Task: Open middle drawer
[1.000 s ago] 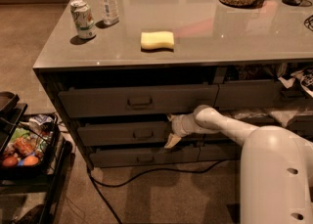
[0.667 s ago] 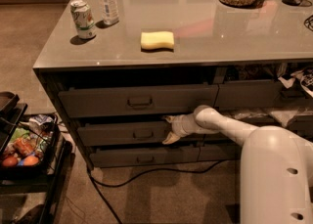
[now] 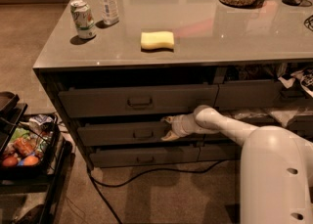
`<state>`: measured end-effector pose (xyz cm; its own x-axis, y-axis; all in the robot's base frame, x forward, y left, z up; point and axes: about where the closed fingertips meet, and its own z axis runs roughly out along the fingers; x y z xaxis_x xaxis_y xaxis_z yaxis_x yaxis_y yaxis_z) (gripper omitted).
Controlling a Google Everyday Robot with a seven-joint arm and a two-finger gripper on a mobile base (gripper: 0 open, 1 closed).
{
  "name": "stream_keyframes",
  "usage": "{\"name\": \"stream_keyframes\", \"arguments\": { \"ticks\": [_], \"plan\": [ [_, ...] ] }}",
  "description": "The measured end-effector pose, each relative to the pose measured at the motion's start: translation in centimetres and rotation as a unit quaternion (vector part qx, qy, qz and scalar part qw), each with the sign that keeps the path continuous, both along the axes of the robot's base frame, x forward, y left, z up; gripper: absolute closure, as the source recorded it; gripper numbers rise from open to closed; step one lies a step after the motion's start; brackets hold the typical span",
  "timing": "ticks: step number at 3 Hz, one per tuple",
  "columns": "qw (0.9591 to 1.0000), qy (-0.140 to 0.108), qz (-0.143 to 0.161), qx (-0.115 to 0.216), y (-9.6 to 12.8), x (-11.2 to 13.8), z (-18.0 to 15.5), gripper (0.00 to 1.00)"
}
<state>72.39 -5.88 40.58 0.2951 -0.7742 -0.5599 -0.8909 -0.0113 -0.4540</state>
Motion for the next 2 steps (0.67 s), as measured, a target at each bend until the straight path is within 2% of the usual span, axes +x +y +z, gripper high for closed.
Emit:
{"name": "stream_keyframes", "arguments": {
  "ticks": [2],
  "plan": [
    [1.0000, 0.000, 0.000, 0.000, 0.01, 0.00, 0.00, 0.90]
  ]
}}
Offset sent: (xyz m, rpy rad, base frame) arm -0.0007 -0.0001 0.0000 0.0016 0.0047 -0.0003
